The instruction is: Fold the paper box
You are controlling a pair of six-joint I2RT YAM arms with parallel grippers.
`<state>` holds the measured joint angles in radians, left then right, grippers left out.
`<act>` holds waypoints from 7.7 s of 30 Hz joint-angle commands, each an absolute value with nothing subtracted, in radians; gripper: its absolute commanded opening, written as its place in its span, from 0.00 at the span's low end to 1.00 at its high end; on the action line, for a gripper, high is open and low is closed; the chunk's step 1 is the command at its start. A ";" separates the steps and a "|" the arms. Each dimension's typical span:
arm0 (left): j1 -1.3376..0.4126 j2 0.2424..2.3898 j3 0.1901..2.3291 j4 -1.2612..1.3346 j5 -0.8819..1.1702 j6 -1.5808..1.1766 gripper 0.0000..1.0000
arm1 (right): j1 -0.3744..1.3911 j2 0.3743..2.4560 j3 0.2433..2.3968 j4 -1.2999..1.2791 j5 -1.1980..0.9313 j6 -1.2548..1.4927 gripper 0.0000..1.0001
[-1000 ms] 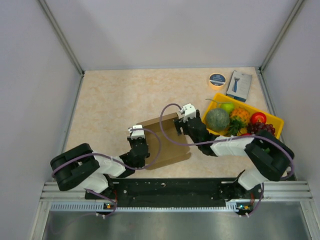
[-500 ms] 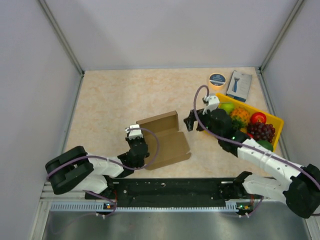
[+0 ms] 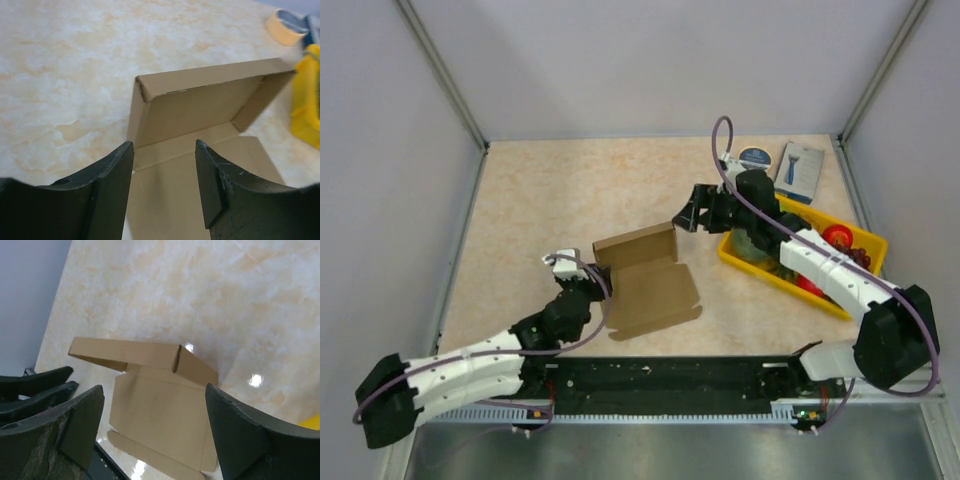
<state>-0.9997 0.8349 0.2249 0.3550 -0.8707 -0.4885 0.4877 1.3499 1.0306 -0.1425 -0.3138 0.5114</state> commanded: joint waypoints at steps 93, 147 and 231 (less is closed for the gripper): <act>-1.164 1.375 1.005 -0.434 -0.520 0.078 0.11 | 0.437 1.220 0.699 -0.092 -0.755 0.882 0.04; -0.632 1.506 1.456 -1.095 -0.285 -1.644 0.02 | 1.002 1.007 0.808 -0.250 0.208 0.126 0.74; -0.508 1.083 0.775 -0.218 -0.074 -0.212 0.00 | 0.609 1.315 1.117 -0.334 -0.086 0.084 0.49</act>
